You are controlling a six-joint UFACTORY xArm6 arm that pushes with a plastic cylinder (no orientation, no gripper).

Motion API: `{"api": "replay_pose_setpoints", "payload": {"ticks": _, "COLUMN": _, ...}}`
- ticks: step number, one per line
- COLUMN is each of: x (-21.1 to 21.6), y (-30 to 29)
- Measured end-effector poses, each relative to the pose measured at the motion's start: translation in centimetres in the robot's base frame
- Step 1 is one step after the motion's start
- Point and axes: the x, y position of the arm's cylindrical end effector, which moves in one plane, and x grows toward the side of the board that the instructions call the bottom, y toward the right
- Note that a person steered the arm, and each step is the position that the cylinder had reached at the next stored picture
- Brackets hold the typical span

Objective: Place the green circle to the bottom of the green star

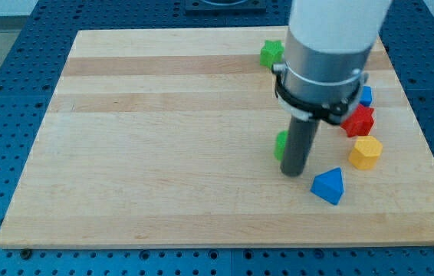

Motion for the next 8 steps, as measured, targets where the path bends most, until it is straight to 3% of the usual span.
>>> {"api": "replay_pose_setpoints", "payload": {"ticks": 3, "x": -14.2, "y": -0.7}}
{"api": "replay_pose_setpoints", "payload": {"ticks": 8, "x": -14.9, "y": 0.8}}
